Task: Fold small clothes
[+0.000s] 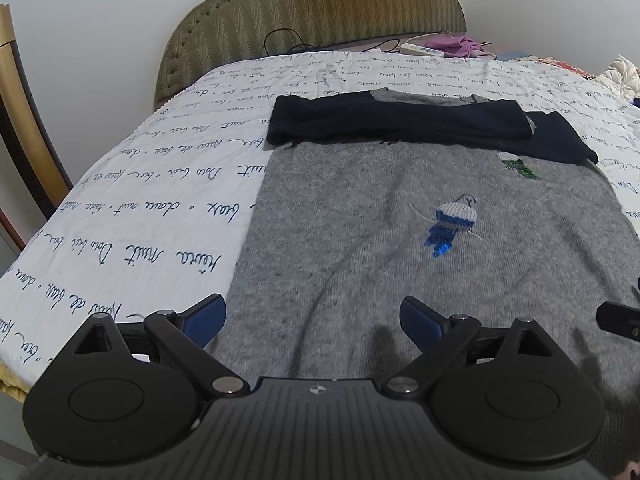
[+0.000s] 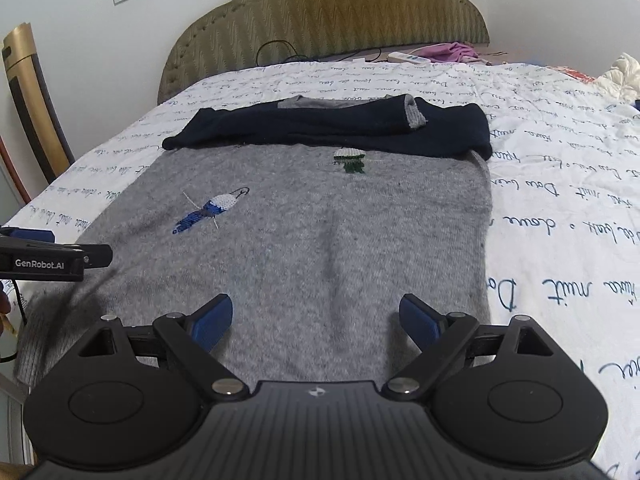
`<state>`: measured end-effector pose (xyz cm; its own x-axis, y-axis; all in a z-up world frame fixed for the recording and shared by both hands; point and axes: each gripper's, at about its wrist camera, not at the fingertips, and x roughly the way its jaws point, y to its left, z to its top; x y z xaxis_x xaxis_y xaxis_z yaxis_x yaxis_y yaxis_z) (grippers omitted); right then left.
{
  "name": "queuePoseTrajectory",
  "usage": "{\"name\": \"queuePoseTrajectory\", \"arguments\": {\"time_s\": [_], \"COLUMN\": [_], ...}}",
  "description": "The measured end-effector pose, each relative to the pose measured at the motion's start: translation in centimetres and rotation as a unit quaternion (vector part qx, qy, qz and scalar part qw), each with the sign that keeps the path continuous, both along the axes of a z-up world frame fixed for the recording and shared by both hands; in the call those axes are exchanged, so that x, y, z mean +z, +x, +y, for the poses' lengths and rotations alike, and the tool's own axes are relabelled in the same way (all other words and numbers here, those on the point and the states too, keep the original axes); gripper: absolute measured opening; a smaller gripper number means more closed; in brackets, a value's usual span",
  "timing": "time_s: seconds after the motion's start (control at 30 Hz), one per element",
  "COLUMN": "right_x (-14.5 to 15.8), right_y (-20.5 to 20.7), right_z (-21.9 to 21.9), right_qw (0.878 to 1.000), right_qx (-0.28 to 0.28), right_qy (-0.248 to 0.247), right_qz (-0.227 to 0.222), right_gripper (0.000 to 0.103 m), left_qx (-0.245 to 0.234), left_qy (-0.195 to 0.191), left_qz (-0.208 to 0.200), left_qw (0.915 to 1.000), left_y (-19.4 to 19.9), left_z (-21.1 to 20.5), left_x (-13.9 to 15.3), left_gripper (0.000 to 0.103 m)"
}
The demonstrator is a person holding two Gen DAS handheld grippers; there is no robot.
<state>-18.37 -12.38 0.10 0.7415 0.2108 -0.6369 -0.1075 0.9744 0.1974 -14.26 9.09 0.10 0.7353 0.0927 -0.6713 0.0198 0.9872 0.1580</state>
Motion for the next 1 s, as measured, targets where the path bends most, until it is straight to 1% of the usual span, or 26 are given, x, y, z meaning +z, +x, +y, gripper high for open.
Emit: {"name": "queuePoseTrajectory", "arguments": {"time_s": [0.17, 0.5, 0.7, 1.0], "right_x": [0.0, 0.1, 0.1, 0.1], "right_y": [-0.5, -0.7, -0.8, -1.0], "right_z": [-0.6, 0.5, 0.6, 0.5], "right_qw": [1.000, 1.000, 1.000, 1.000], "right_qx": [-0.008, 0.011, 0.011, 0.009], "right_qy": [0.010, 0.002, 0.001, 0.002], "right_qz": [0.001, -0.002, -0.003, -0.004], "right_gripper": [0.091, 0.091, 0.091, 0.091], "left_qx": [0.012, 0.039, 0.038, 0.042], "left_qy": [0.005, 0.014, 0.014, 0.031], "left_qz": [-0.005, -0.022, -0.022, -0.035], "left_qw": [0.9999, 0.9989, 0.9989, 0.9980], "left_y": [-0.6, -1.0, -1.2, -1.5], "left_z": [0.5, 1.0, 1.1, 0.8], "left_x": [0.0, 0.6, 0.6, 0.7], "left_gripper": [0.096, 0.096, 0.096, 0.096]}}
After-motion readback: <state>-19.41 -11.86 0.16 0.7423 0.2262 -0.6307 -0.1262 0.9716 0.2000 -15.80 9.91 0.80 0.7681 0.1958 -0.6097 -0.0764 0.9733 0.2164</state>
